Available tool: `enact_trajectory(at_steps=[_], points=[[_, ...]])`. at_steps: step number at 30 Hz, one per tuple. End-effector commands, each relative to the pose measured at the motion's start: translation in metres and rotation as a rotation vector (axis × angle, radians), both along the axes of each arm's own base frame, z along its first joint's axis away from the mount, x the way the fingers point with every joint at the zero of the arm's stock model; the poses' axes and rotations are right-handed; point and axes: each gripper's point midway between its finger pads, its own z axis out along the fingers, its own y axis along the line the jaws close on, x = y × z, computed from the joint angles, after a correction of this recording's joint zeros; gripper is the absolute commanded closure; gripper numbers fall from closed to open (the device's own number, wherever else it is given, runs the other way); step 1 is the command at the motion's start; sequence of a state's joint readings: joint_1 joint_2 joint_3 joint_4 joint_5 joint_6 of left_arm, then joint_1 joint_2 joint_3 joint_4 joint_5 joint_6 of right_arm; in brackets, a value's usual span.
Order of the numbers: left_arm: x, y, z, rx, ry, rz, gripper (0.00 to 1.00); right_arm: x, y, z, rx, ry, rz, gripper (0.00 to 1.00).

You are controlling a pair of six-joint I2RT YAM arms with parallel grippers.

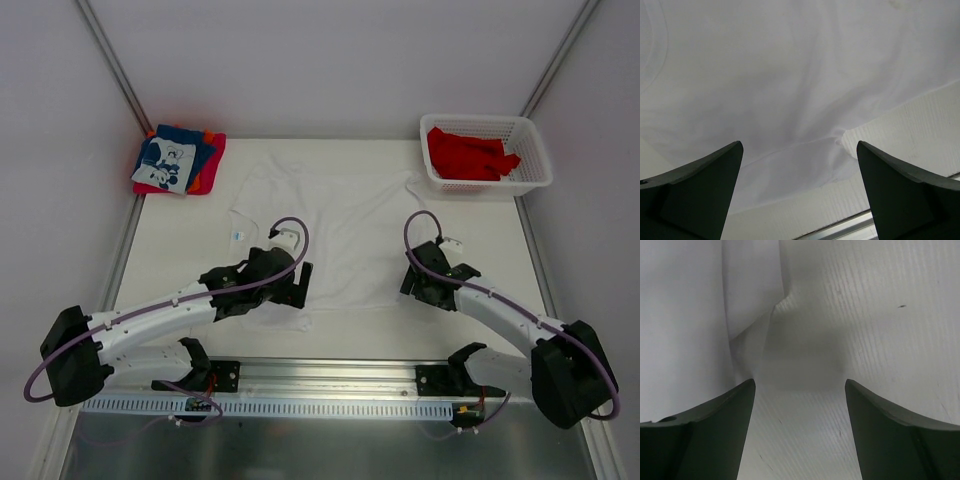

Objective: Fold and stack the t-shirts
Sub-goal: Flatten the tshirt out

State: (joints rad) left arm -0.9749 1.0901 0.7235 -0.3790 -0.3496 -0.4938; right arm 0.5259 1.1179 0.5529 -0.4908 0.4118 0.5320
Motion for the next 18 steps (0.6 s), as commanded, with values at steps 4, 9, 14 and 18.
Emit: enact_trajectory(at_steps=[4,9,14,18], points=[[-0.008,0.007,-0.008,-0.015,0.001,0.041,0.01,0.029,0.021,-0.002,0.008,-0.015,0.01,0.24],[-0.008,0.013,-0.012,0.005,-0.008,0.048,0.01,0.036,0.022,0.009,-0.015,-0.029,0.017,0.24],[-0.007,0.015,-0.018,0.028,-0.002,0.053,0.01,0.037,0.016,0.024,-0.039,-0.05,0.017,0.23],[-0.007,0.015,-0.021,0.04,0.002,0.059,0.01,0.037,0.012,0.035,-0.052,-0.069,0.011,0.23]])
